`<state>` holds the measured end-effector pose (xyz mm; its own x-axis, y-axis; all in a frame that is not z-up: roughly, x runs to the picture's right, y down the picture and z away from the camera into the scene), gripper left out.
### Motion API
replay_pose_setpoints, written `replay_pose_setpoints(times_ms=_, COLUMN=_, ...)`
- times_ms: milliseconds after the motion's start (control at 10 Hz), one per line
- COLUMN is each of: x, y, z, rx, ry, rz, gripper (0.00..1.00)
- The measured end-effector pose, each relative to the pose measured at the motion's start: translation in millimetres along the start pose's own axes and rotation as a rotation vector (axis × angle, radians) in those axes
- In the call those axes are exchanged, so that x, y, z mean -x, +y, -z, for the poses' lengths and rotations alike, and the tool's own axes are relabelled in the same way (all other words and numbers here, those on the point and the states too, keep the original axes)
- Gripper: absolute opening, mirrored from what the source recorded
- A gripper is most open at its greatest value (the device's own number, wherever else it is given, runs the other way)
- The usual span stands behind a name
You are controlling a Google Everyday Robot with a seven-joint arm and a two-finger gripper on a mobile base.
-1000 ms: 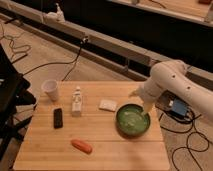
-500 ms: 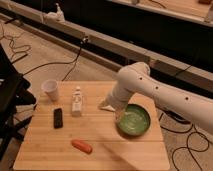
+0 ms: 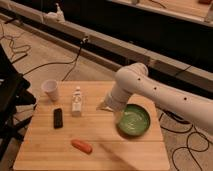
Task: Place the pepper in the ceramic bowl
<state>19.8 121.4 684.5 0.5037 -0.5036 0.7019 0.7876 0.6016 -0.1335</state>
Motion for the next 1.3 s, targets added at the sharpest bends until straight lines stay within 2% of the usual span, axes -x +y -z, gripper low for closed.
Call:
replay_pose_setpoints(times_ms=300, x=12, y=-20, z=-23, rx=0.004, ry=-0.069, rz=0.081, gripper=0.67)
replay_pose_setpoints(times_ms=600, x=31, y=-46, z=-50, rx=0.001, ry=-0.145, rz=0.197, gripper=0.67)
replay_pose_setpoints(times_ms=800, x=42, y=-60, z=-70, rx=-0.001, ry=-0.158, rz=0.255, gripper=0.67)
replay_pose_setpoints(times_ms=1000, x=48, y=-65, z=-85, rx=-0.016, ry=-0.157, rz=0.285, gripper=0.67)
replay_pose_setpoints(times_ms=1300, x=87, y=-67, z=-109, rx=-0.035, ry=-0.217, rz=0.358, gripper=0.67)
